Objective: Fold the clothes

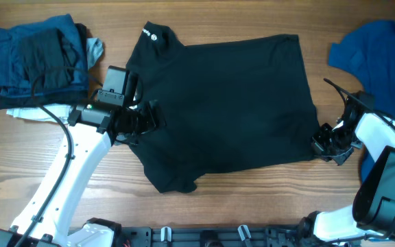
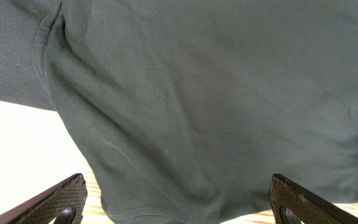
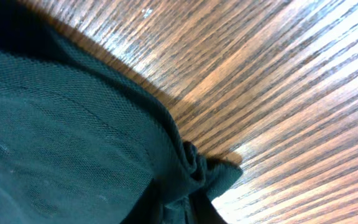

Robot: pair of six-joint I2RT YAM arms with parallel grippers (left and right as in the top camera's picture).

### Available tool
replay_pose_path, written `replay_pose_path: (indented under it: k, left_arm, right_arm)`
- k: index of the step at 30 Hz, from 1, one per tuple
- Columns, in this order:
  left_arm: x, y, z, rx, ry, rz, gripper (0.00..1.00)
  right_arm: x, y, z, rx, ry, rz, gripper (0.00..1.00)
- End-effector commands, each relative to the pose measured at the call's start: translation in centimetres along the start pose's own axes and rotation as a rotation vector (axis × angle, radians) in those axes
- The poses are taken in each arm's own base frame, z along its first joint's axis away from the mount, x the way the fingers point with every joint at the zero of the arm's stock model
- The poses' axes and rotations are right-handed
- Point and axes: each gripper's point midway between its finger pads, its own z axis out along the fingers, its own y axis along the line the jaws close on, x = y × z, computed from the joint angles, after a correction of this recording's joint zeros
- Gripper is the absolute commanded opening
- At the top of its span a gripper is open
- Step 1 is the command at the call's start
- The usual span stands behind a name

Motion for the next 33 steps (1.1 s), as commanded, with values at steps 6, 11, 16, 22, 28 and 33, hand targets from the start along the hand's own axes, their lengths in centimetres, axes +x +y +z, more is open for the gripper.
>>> replay_pose_path:
  k: [6,11,16,22,28,33]
  left_arm:
    - [-0.1,0.2,0.0,-0.013,-0.011,0.007,0.94]
    - [-0.2,0.1,0.0,-0.010,-0.014,0.008,0.95]
    - [-0.2,0.1,0.0,-0.011,-0.015,0.007,0.96]
    - [-0.4,0.0,0.0,-0.007,-0.020,0.009,0.97]
    - [-0.3,0.0,0.0,-0.007,-0.020,0.009,0.97]
    - [-0.3,0.0,0.0,-0.007,-0.020,0.008,0.99]
  right_arm:
    - [1.2,-0.6,1.4,0.019,0.047,-0.001,0.21]
    - [1.0,-0.9,1.1,0.040,0.041,-0.003,0.33]
    - [1.1,-1.7,0.6,0.090,0.048,-0.002,0.35]
    - [1.2,-1.9,0.2,0.107,0.056,-0.002,0.46]
    - [0.5,-2.3,-0.4,0.140,0.035,-0.028,0.51]
    - [-0.5,-1.1,-2.1,0.101,0.011,-0.029,0.51]
